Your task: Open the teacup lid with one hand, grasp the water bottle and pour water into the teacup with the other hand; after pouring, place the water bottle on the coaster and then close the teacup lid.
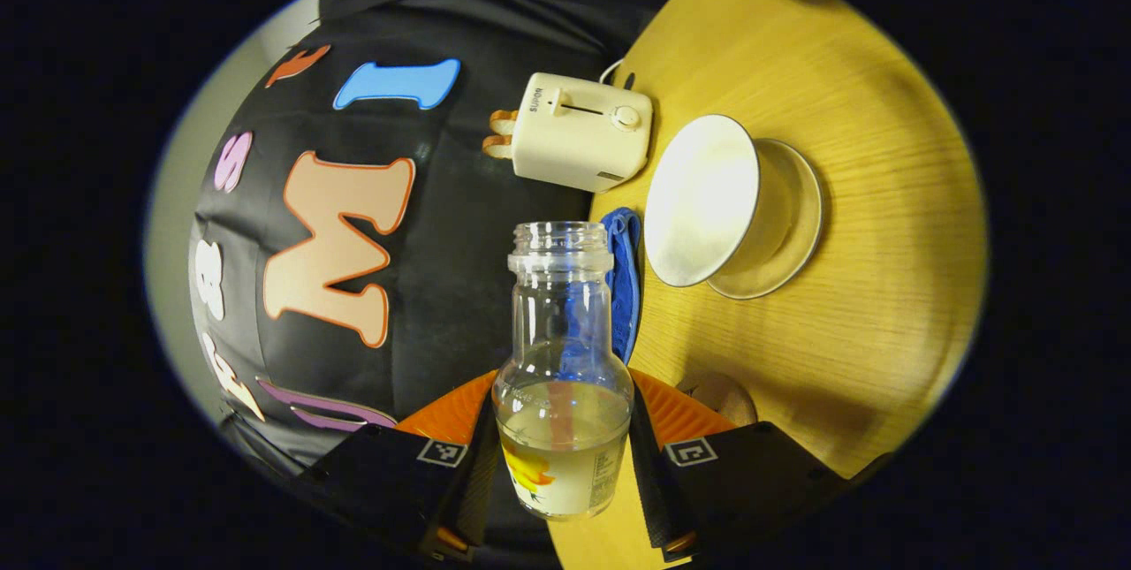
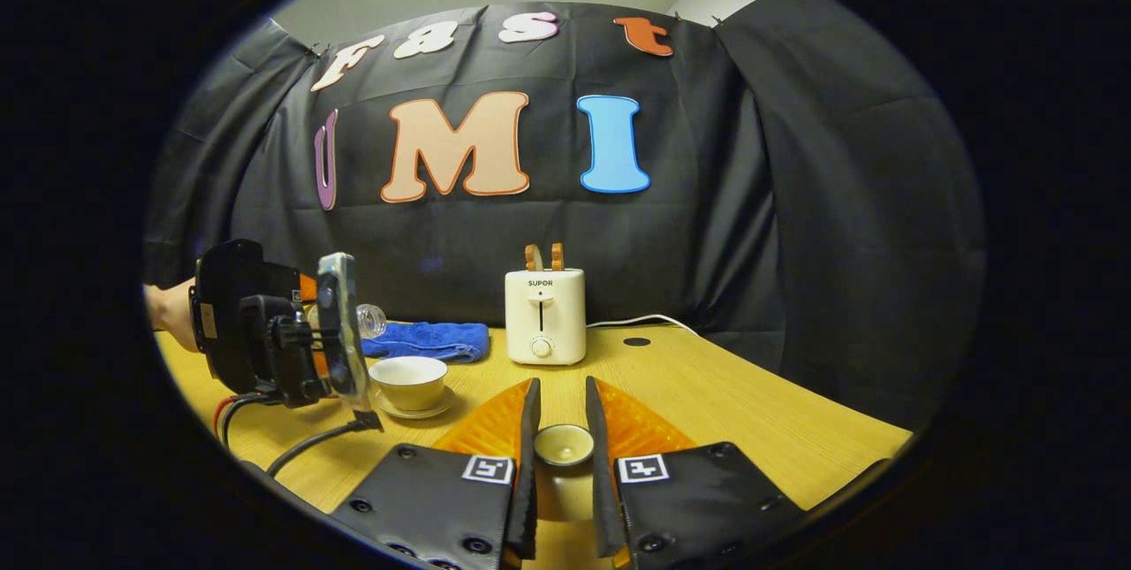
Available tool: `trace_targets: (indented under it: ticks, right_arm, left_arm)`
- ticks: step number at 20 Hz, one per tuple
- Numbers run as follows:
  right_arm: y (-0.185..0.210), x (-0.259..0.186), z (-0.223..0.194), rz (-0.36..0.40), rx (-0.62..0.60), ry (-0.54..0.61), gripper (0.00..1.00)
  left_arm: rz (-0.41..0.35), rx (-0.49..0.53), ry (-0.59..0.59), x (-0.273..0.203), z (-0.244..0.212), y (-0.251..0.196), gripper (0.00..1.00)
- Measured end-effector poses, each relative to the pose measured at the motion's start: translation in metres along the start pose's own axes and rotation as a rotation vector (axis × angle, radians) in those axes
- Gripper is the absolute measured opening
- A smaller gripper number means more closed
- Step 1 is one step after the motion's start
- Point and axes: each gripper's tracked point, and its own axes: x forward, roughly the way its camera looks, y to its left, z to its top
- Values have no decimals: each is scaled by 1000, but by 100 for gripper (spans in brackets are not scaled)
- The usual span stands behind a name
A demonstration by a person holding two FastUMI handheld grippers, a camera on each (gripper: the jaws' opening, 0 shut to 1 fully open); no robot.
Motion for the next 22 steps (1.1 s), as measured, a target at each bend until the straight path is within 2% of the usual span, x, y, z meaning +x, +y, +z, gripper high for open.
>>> trace_targets:
  ticks: [3,7,22]
  right_arm:
    - [0,0,0,2,0,0,28]
    - [0,0,-1,7,0,0,28]
    - [3,2,-1,25,1,0,28]
  left_arm:
    - [-52,119,26,8,-2,-5,66]
    - [-52,245,50,4,-3,-1,67]
    - [-45,508,77,-7,10,8,66]
